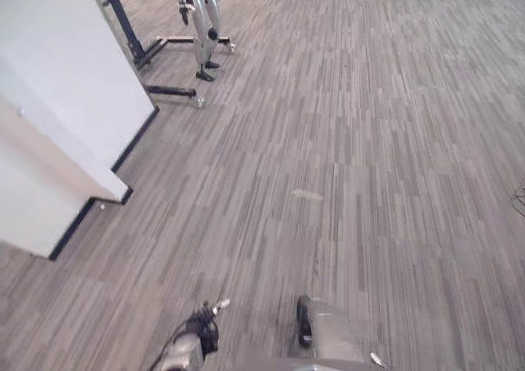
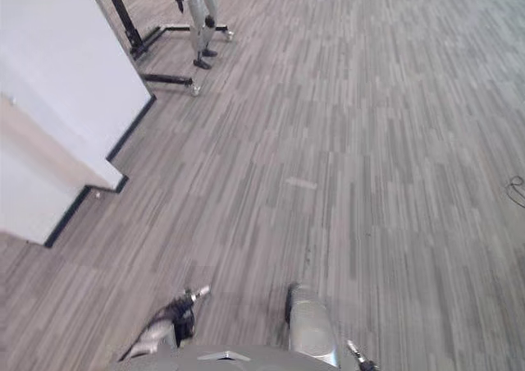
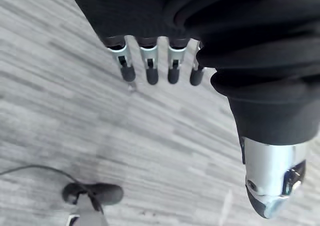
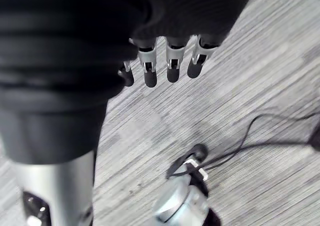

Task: Organize washtable

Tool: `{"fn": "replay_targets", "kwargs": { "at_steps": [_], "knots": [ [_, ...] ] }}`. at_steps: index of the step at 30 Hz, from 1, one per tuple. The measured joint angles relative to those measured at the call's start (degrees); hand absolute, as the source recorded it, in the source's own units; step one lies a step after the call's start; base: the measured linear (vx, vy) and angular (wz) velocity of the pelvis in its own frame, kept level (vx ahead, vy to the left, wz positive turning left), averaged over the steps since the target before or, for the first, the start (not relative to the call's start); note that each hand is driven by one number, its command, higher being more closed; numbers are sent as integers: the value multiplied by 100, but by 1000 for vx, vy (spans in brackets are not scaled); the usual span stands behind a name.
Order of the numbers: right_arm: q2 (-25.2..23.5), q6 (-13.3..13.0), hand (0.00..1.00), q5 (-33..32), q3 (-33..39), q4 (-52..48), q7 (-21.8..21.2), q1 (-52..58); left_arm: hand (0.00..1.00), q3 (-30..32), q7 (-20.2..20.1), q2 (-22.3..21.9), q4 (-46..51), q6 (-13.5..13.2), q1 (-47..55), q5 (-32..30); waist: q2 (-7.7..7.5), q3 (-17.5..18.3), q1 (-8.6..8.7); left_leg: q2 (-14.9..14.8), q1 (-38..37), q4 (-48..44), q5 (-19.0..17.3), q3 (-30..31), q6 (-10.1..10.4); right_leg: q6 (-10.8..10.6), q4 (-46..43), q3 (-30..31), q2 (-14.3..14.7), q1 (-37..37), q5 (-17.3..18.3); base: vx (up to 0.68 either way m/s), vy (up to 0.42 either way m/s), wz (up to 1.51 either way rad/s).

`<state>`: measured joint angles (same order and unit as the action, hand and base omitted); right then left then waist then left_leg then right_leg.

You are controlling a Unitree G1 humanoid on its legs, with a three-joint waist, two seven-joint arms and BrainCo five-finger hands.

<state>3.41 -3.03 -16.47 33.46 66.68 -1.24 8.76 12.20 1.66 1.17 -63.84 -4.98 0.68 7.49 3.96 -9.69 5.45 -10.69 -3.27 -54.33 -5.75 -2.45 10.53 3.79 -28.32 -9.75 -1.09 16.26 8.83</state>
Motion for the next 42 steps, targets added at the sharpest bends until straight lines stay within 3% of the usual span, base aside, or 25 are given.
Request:
{"fn": "replay_targets", "kwargs": {
  "at_steps": [2, 5, 6, 7, 10, 11, 13, 14, 15, 16, 18, 20, 22, 24, 26, 28, 29, 32, 34, 35, 37, 39, 40, 41, 42],
  "knots": [
    [-15, 6, 0, -51, -54, -121, 2, -64, 0, 281, -35, -34, 75, 27, 216, 29, 30, -47, -111, -94, 711, -1458, 80, 77, -11, 159, 152, 9, 206, -722, 308, 669, -146, -25],
    [-10, -19, 0, -71, -354, -221, 6, -364, 0, 414, -61, 143, 169, -38, 288, 77, -214, -87, -243, -77, 1505, -1254, -207, -490, -438, 199, 928, 205, 199, -1740, 380, 307, -83, -22],
    [-9, -40, 0, -122, -493, -410, 14, -508, 0, 550, -61, 151, 276, -51, 290, 82, -261, -89, -333, -66, 1824, -641, -370, -714, -677, 172, 1209, 428, 191, -1986, 394, -139, -35, -77],
    [-9, -89, 0, -247, -644, -567, 20, -668, 0, 618, -48, 179, 290, -52, 310, 94, -272, -96, -380, -22, 2015, 479, -489, -851, -718, 115, 1429, 601, 171, -2188, 427, -201, -43, -89],
    [3, -176, 0, -272, -584, -576, 38, -886, 0, 593, 12, 202, 261, -35, 433, 94, -236, -101, -461, 372, 1690, 4003, 40, -446, -445, -23, 1577, 1012, 65, -2672, 667, 38, 49, -79],
    [35, -180, 0, -271, -617, -578, 65, -858, 0, 578, 25, 186, 122, -22, 481, 89, -180, -82, -466, 394, 1653, 4282, 242, -289, -441, -113, 1442, 1212, 60, -2851, 918, 626, 292, -116],
    [-21, -193, 0, -268, -715, -569, 59, -658, 0, 603, 35, 225, -46, -9, 686, 106, -321, 98, -598, 583, 1693, 3541, 445, -377, -628, -351, 226, 1590, -117, -2601, 1467, 576, 292, -104],
    [-79, -173, 0, -267, -742, -416, 60, -538, 0, 527, 33, 399, -222, 13, 679, 101, -537, 170, -521, 802, 1567, 3400, 220, -443, -865, -725, -1167, 1621, -332, -2053, 1281, 490, 181, -19],
    [-106, -161, 0, -266, -775, -325, 61, -460, 0, 415, 38, 502, -274, 24, 683, 101, -643, 232, -420, 950, 1422, 3480, 170, -423, -924, -1088, -1799, 1615, -451, -1758, 980, 631, 165, 42],
    [-144, -126, 0, -257, -840, -239, 58, -194, 0, 112, 46, 647, -283, 24, 630, 96, -734, 270, -318, 1166, 1141, 3733, 171, -344, -1039, -1338, -2635, 1580, -613, -1428, 278, 571, 98, 53],
    [-142, -49, 0, -199, -861, -107, 0, -61, 0, -52, 50, 670, -285, 19, 561, 85, -693, 241, -311, 1218, 554, 4140, 167, -357, -1091, -960, -3023, 1325, -752, -1155, 465, 363, 30, 9],
    [-62, -62, 0, -192, -871, -136, -18, 25, 0, -162, 46, 555, -273, 23, 424, 85, -432, 210, -273, 1053, -152, 4756, 160, -359, -1103, -611, -2371, 717, -752, -878, 841, 104, -59, -20],
    [-7, -61, 0, -191, -873, -137, -18, 29, 0, -163, 46, 460, -202, 15, 297, 84, -328, 183, -274, 932, -424, 5025, 132, -358, -1117, -667, -1608, 574, -637, -642, 872, -83, -67, -1],
    [-11, -58, 0, -191, -866, -139, -22, 23, 0, -151, 44, 297, -115, -18, 107, 85, -314, 174, -275, 812, -633, 5203, -47, -376, -1044, -770, -279, 577, -610, -320, 662, -176, -91, 0],
    [-15, -53, 0, -137, -981, -146, -14, 49, 0, -5, 43, 107, -12, -19, 93, 44, -373, 174, -281, 684, -819, 5105, -426, -499, -778, -721, 1055, 591, -691, -187, -191, -51, -158, -16],
    [-8, -50, 0, -63, -1092, -143, -16, 134, 0, 165, 36, 78, 88, -18, 115, -2, -411, 184, -279, 540, -973, 4884, -739, -504, -654, -698, 879, 531, -627, -222, -797, 297, -287, -5],
    [76, -54, 0, -23, -1098, -144, -7, 160, 0, 266, 24, -82, 99, -14, 156, -18, -264, 196, -277, 347, -1059, 4753, -762, -540, -585, -582, 578, 405, -481, -223, -396, 487, -348, 11],
    [75, -49, 0, -27, -1032, -148, -15, 185, 0, 433, 0, -297, 276, -28, 101, -123, -246, 190, -209, 82, -629, 3338, -632, -514, -405, -372, 343, 99, -468, -539, 18, 420, -298, 40],
    [82, -49, 0, -27, -1050, -195, -16, 177, 0, 598, -6, -392, 451, -39, 111, -119, -241, 190, -253, -185, 140, 1418, -202, -341, -128, -240, 379, -40, -379, -933, 274, 335, -259, 22],
    [97, -55, 0, -28, -1062, -197, -20, 106, 0, 593, -5, -383, 539, -51, 141, -116, -237, 189, -299, -260, 525, 454, -175, -320, -111, -201, 464, -60, -318, -1129, 360, 291, -173, -6],
    [86, -54, 0, -28, -1063, -200, -34, 26, 0, 587, -3, -355, 540, -59, 144, -115, -255, 184, -296, -283, 849, -23, -255, -533, -240, -204, 804, -85, -265, -1552, 365, 294, -99, -4],
    [79, -53, 0, -29, -1038, -201, -33, -52, 0, 586, -3, -356, 534, -97, 144, -115, -257, 181, -295, -270, 912, 542, -425, -923, -343, -247, 1104, -79, -262, -1869, 327, 174, -11, -2],
    [73, -52, 0, -31, -952, -190, -34, -100, 0, 580, -2, -349, 514, -114, 144, -115, -257, 182, -295, -194, 846, 1465, -550, -1112, -332, -269, 1217, -75, -278, -1986, 309, -80, 39, -11],
    [60, -58, 0, -31, -725, -177, -32, -169, 0, 576, 0, -342, 434, -146, 144, -115, -240, 186, -300, 60, 597, 2951, -411, -1076, -305, -284, 1209, -24, -287, -2015, 316, -135, 57, -15],
    [63, -60, 0, -32, -625, -178, -33, -189, 0, 576, 3, -347, 373, -144, 142, -115, -181, 194, -297, 127, 482, 3638, 15, -1000, -374, -311, 1187, 17, -248, -1991, 333, -79, 123, -23]
  ]
}}
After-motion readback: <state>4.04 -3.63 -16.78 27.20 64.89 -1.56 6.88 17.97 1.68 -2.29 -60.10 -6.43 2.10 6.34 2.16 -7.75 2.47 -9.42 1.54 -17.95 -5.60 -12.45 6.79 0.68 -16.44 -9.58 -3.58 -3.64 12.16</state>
